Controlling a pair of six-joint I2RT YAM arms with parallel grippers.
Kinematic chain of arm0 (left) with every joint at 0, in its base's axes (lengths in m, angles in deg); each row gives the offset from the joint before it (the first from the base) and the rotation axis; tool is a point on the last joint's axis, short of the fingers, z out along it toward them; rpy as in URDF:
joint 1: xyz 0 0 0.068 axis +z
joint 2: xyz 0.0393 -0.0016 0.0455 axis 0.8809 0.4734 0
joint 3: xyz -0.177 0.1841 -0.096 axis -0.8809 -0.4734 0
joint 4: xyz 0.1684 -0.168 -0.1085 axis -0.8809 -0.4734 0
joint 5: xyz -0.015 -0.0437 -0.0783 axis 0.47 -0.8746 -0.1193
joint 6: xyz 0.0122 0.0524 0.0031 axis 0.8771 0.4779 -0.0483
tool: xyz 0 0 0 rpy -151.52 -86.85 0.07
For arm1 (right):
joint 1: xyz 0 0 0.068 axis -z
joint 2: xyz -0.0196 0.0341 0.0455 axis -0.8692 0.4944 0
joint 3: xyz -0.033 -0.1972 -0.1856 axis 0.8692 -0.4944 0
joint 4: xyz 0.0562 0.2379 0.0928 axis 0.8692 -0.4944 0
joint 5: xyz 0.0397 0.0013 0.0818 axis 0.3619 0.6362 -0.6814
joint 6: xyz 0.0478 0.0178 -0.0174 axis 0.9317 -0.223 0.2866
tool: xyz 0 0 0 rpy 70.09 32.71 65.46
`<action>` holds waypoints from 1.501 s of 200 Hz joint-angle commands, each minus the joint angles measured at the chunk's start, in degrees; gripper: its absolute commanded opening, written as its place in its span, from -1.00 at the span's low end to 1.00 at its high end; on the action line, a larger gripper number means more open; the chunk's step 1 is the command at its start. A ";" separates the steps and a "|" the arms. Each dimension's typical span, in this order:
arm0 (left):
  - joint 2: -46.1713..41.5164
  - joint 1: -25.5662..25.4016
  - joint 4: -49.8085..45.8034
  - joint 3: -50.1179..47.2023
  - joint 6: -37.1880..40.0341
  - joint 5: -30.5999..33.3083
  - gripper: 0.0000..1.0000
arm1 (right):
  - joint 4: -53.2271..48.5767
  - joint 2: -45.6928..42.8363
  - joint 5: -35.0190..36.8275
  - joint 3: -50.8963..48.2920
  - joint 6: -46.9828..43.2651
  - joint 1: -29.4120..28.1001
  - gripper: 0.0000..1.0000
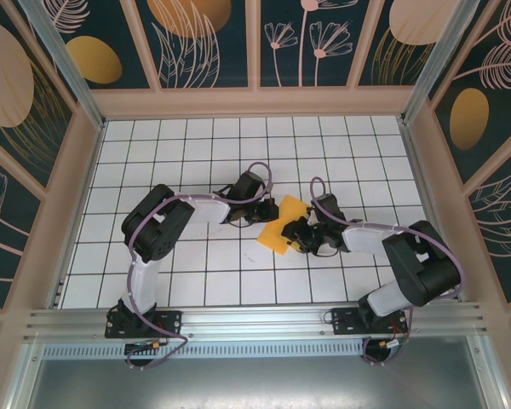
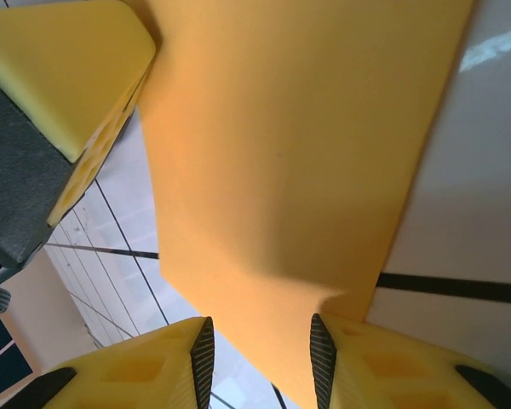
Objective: Fold a paper plane with a square sheet of paper (pick it up from the middle)
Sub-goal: Fold the square sheet of paper in half at the center of the table.
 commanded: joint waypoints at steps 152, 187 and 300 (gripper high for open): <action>2.06 -0.44 -8.46 -2.25 0.67 1.55 -0.98 | -1.18 -4.27 1.00 -0.21 2.21 -6.57 -0.22; 2.05 -0.42 -8.46 -2.15 0.71 1.47 -0.98 | -0.78 -3.37 1.18 -0.83 2.53 -7.52 -0.21; -2.75 -0.43 -7.34 -2.67 -0.66 3.69 -0.88 | -11.10 -8.31 9.15 4.80 -2.84 -5.45 -0.18</action>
